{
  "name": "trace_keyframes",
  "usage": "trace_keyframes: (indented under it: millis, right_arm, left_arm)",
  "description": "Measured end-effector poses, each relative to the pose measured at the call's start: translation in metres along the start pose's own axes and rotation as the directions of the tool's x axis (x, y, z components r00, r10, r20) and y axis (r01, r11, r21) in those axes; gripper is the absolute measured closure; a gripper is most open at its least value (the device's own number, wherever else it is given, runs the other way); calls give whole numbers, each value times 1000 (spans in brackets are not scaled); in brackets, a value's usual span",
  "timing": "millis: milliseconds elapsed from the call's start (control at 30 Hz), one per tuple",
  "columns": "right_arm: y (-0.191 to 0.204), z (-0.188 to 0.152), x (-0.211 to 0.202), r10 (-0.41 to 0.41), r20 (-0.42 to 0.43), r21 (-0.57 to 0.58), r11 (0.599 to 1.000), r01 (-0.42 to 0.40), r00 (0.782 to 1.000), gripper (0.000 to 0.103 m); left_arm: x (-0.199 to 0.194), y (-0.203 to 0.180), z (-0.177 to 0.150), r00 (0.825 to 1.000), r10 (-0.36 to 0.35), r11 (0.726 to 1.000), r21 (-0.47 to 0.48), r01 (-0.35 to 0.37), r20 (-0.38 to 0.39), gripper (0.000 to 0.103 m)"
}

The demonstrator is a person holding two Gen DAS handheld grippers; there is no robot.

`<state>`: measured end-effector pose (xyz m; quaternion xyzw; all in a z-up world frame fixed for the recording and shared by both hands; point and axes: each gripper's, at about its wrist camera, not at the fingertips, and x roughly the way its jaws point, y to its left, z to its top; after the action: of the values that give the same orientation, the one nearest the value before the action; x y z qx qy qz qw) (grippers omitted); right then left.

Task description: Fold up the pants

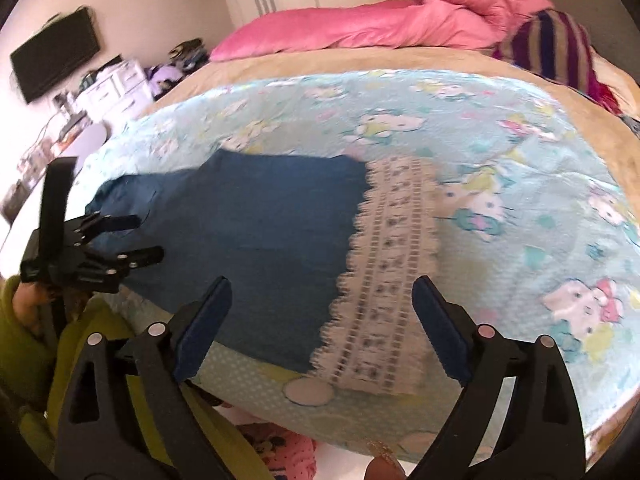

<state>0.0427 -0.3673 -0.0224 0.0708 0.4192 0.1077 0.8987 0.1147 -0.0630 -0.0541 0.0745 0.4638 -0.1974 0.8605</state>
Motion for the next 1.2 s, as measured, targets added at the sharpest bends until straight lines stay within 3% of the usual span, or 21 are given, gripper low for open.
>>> trace_keyframes:
  millis: [300, 567, 933, 1200]
  right_arm:
    - [-20, -21, -9, -14, -22, 51, 999, 15, 1000, 17]
    - [-27, -28, 2, 10, -38, 99, 995, -6, 999, 17]
    - [-34, -35, 21, 104, -47, 203, 975, -93, 993, 17]
    - [-33, -35, 32, 95, -57, 195, 977, -82, 994, 17]
  left_arm:
    - [-23, -39, 27, 998, -4, 996, 93, -2, 68, 4]
    - [-11, -59, 56, 998, -17, 992, 125, 9, 60, 4]
    - [34, -96, 107, 999, -1, 964, 265, -8, 35, 4]
    - [92, -118, 134, 1000, 11, 923, 384, 1, -29, 5]
